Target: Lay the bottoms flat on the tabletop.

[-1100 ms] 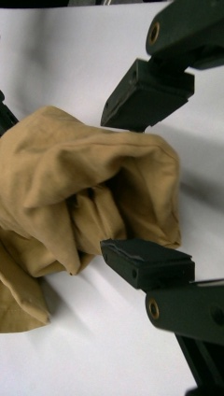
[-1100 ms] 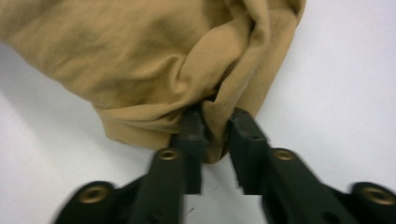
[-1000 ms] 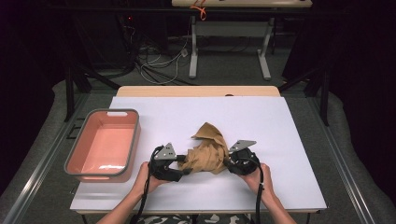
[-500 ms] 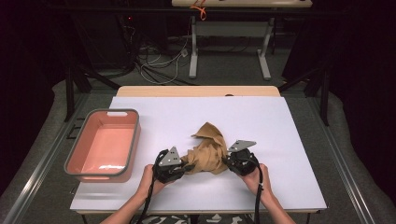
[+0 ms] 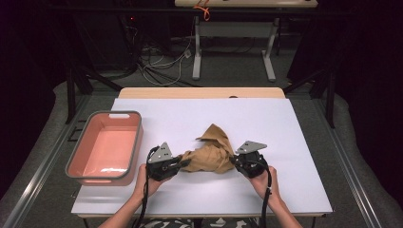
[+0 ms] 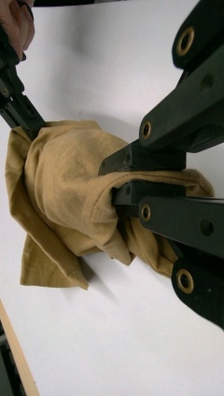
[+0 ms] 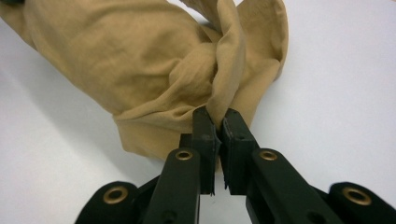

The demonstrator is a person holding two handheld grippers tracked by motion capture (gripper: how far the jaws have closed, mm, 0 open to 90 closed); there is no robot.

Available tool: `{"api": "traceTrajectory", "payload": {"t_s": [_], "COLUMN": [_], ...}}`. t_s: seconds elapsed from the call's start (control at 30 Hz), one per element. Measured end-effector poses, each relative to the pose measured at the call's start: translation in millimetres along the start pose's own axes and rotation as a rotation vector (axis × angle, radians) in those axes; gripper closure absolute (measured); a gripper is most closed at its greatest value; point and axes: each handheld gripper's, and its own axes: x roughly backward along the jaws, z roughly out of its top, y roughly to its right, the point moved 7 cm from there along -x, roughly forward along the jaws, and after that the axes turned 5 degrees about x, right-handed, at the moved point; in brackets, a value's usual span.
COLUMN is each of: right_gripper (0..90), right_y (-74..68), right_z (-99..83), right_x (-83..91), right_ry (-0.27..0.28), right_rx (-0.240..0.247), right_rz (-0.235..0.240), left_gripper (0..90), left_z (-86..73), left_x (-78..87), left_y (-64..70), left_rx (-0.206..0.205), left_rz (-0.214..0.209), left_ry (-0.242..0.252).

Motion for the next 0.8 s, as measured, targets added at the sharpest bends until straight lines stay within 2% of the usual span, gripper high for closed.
{"api": "traceTrajectory", "payload": {"t_s": [0.23,0.37,0.43,0.53,0.57,0.67,0.77,0.8], "right_gripper": [85.7,83.1,74.3,59.2,54.4,42.1,36.0,34.5], "right_y": [5.4,4.5,4.4,2.5,0.4,-4.1,-9.6,-12.6], "right_z": [-9.2,-10.5,-10.4,-8.4,-7.5,-6.7,-6.6,-7.1], "right_x": [-9.5,-12.2,-10.6,-5.0,-3.3,-0.6,-0.9,-1.9], "right_ry": [-0.062,-0.072,-0.069,-0.056,-0.05,-0.051,-0.058,-0.068], "right_rx": [-0.015,-0.009,-0.016,-0.02,-0.016,0.004,0.036,0.033], "right_rz": [-0.018,-0.004,-0.003,0.004,0.028,0.039,0.055,0.065], "left_gripper": [85.7,85.4,85.3,85.1,85.0,84.5,84.0,83.7], "left_z": [-7.8,-9.3,-10.0,-10.9,-11.3,-12.6,-13.6,-14.0], "left_x": [-5.3,-8.6,-8.1,-8.2,-8.6,-9.6,-11.0,-11.6], "left_y": [-14.3,-16.1,-16.2,-18.7,-18.9,-19.5,-21.8,-22.5], "left_rx": [0.072,0.074,0.088,0.082,0.086,0.085,0.09,0.092], "left_rz": [0.034,0.039,0.036,0.046,0.044,0.045,0.054,0.055], "left_ry": [-0.014,-0.018,-0.02,-0.02,-0.019,-0.027,-0.027,-0.027]}}
